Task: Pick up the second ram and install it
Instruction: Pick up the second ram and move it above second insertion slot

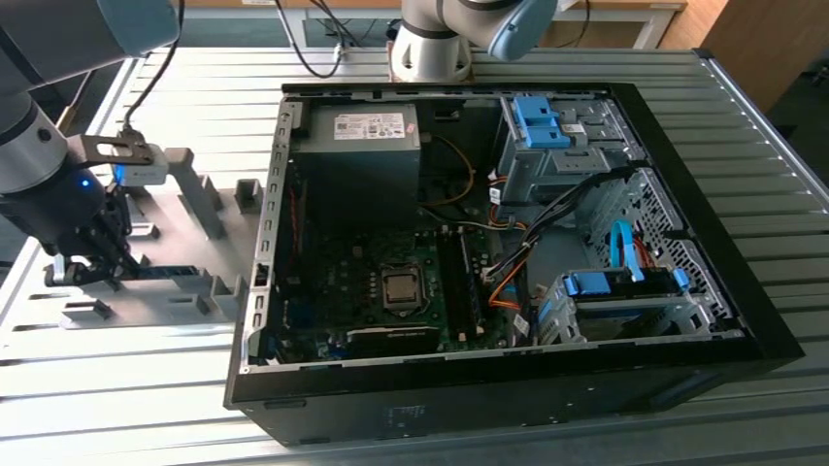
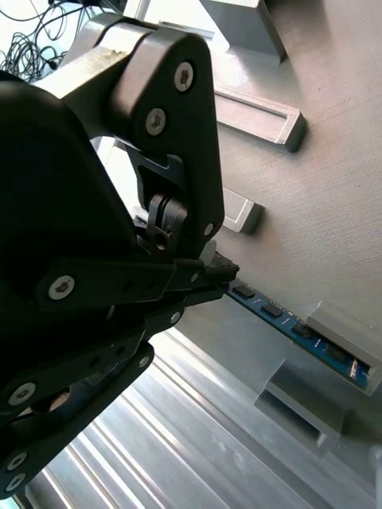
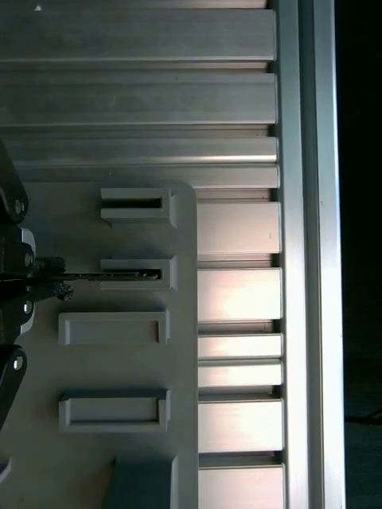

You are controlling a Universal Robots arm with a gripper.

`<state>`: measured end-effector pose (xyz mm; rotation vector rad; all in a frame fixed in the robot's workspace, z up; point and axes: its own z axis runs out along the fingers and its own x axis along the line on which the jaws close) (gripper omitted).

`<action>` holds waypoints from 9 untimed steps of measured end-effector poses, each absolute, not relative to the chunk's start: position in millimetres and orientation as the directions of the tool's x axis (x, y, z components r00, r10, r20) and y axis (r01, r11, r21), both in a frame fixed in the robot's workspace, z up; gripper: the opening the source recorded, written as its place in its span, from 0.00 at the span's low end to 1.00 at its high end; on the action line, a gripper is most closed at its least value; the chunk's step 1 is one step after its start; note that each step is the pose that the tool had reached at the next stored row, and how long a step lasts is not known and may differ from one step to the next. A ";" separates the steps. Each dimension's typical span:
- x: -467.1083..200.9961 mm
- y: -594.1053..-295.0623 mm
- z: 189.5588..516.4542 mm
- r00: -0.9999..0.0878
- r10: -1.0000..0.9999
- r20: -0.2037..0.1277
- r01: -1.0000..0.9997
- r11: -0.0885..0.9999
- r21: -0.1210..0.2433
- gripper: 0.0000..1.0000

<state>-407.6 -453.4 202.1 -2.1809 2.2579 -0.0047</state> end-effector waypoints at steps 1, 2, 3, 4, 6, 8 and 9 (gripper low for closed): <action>-407.5 -453.4 202.3 -0.035 -0.999 0.000 -0.999 0.035 -0.004 0.14; -407.6 -453.4 202.5 -0.035 -0.999 0.000 -0.999 0.035 -0.004 0.14; -407.5 -453.4 202.7 -0.035 -0.999 0.000 -0.999 0.035 -0.004 0.14; -407.5 -453.4 203.0 -0.035 -0.999 0.000 -0.999 0.035 -0.004 0.14; -407.5 -453.4 203.4 -0.035 -0.999 0.000 -0.999 0.035 -0.004 0.14; -407.6 -453.4 203.9 -0.035 -0.999 0.000 -0.999 0.035 -0.004 0.14; -407.5 -453.4 204.2 -0.035 -0.999 0.000 -0.999 0.035 -0.004 0.14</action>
